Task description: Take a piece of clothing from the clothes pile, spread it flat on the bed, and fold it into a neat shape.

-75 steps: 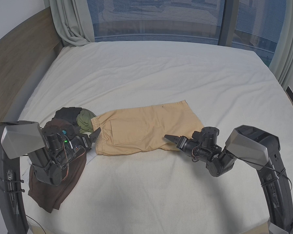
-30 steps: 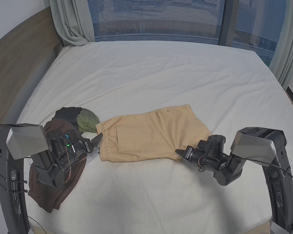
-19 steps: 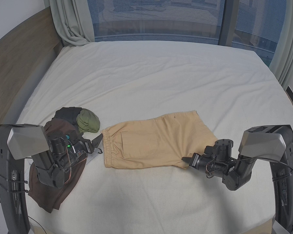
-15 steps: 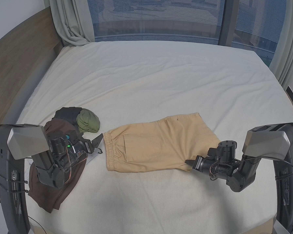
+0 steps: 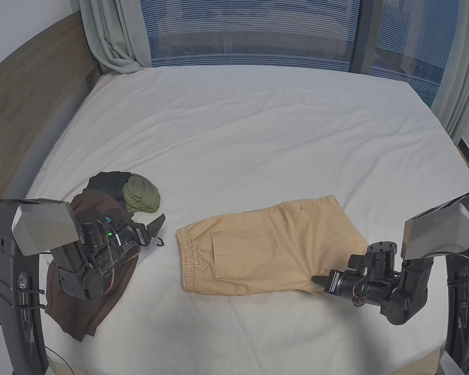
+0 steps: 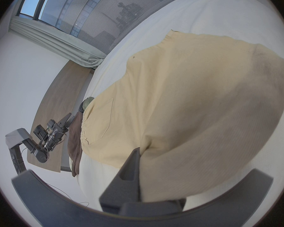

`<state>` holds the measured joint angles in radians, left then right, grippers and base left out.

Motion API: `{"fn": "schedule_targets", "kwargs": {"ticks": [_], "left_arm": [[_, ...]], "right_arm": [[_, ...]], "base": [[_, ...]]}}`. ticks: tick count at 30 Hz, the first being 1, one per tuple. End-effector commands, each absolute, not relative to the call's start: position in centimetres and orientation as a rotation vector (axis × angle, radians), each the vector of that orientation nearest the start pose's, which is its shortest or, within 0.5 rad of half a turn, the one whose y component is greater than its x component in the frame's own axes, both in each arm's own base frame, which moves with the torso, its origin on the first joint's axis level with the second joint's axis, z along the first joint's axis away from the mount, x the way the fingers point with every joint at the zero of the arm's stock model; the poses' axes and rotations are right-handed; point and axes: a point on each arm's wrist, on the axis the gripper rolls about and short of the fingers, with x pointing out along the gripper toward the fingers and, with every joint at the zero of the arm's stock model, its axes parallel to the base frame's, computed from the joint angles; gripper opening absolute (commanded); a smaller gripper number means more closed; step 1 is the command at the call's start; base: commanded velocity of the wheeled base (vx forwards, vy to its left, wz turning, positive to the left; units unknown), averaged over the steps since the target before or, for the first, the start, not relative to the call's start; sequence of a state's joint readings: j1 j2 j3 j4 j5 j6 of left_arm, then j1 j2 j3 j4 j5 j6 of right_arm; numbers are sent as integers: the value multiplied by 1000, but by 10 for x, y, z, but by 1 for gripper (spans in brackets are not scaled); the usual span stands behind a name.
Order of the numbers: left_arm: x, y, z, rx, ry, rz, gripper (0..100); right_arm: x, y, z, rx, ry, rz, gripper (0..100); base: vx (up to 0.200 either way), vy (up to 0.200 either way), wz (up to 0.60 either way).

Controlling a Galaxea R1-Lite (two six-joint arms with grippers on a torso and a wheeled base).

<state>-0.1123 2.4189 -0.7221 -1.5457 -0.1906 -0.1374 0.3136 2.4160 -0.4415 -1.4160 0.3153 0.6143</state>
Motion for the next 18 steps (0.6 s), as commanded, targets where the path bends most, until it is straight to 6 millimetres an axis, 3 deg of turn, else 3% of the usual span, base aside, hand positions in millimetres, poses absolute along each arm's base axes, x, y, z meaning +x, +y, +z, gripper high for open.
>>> {"fn": "schedule_targets", "kwargs": {"ticks": [1,12,13,18], "left_arm": [[376,-47,-1,-144,175,-293,100],[375,-56,0,-197,181,-318,100],[375,-56,0,-200,182,-319,100],[373,-58,0,-208,194,-369,100]], "right_arm": [[281,97,-52,568,774,398,0],[273,95,-62,567,802,387,0],[273,95,-62,567,802,387,100],[264,95,-59,556,816,397,100]], "base": [[0,0,0],[0,0,0],[0,0,0],[0,0,0]]}}
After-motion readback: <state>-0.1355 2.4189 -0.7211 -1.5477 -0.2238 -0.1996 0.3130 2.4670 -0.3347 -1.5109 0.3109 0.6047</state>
